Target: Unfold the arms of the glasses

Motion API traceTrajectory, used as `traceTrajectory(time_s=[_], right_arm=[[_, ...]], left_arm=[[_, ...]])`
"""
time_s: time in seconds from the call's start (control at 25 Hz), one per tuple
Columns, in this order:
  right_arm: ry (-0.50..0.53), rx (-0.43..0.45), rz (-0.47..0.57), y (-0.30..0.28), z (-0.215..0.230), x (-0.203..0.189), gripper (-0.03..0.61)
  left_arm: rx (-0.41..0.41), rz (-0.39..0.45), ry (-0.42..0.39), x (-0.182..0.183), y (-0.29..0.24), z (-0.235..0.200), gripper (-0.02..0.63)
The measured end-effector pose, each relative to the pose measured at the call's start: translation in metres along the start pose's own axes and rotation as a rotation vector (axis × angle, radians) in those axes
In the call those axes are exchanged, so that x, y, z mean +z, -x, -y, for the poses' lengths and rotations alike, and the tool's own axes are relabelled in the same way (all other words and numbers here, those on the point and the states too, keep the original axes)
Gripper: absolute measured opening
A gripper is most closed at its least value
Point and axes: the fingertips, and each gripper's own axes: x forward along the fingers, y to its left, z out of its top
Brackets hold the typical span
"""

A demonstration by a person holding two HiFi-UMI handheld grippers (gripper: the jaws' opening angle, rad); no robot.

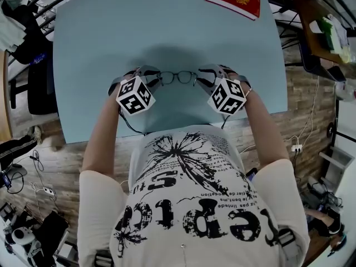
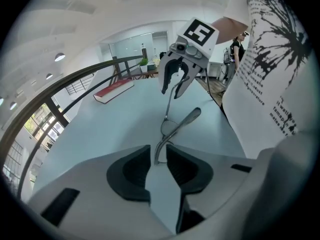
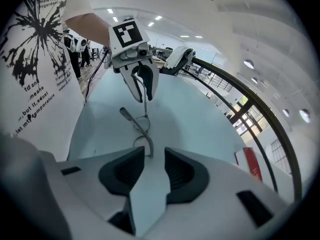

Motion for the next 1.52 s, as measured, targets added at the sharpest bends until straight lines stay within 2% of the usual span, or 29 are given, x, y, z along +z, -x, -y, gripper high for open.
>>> traceTrajectory(time_s=[0.04, 0.08, 0.24, 0.36, 0.48, 0.6, 0.68, 0.84, 1.0, 1.08, 1.16, 1.36, 1.52], right_arm=[[-0.015, 0.005, 0.005, 0.0, -0.001, 0.0, 0.141], [-0.029, 0.01, 0.004, 0.001, -0.002, 0.0, 0.141], [-0.069, 0.021, -0.034, -0.001, -0.009, -0.012, 0.143], [-0.159, -0.016, -0.026, 0.003, -0.008, -0.02, 0.137], [-0.313, -0.109, 0.039, 0.019, 0.005, -0.019, 0.071], [-0.424, -0.189, 0.135, 0.039, 0.015, -0.012, 0.04], [-0.456, -0.253, 0.211, 0.055, 0.023, 0.001, 0.02], [-0.486, -0.375, 0.396, 0.09, 0.041, 0.04, 0.012], [-0.523, -0.505, 0.596, 0.135, 0.068, 0.083, 0.011], [-0.513, -0.556, 0.658, 0.156, 0.081, 0.102, 0.011], [-0.487, -0.581, 0.692, 0.171, 0.086, 0.117, 0.011], [-0.434, -0.615, 0.722, 0.187, 0.094, 0.139, 0.009], [-0.437, -0.626, 0.755, 0.191, 0.1, 0.149, 0.009]], left_arm=[[-0.003, 0.008, 0.021, 0.0, 0.0, 0.001, 0.131], [-0.006, 0.018, 0.044, 0.0, 0.001, 0.001, 0.165], [0.016, 0.051, 0.097, -0.004, 0.008, 0.002, 0.186], [0.083, 0.104, 0.149, -0.006, 0.021, -0.001, 0.192], [0.211, 0.23, 0.223, 0.002, 0.049, -0.007, 0.19], [0.287, 0.367, 0.285, 0.021, 0.081, -0.009, 0.182], [0.338, 0.442, 0.315, 0.034, 0.1, -0.013, 0.127], [0.447, 0.553, 0.318, 0.063, 0.133, -0.024, 0.049], [0.515, 0.647, 0.3, 0.093, 0.164, -0.036, 0.025], [0.557, 0.69, 0.28, 0.106, 0.181, -0.042, 0.023], [0.599, 0.72, 0.292, 0.115, 0.197, -0.045, 0.021], [0.689, 0.743, 0.384, 0.121, 0.225, -0.062, 0.021], [0.722, 0.76, 0.384, 0.125, 0.239, -0.072, 0.021]])
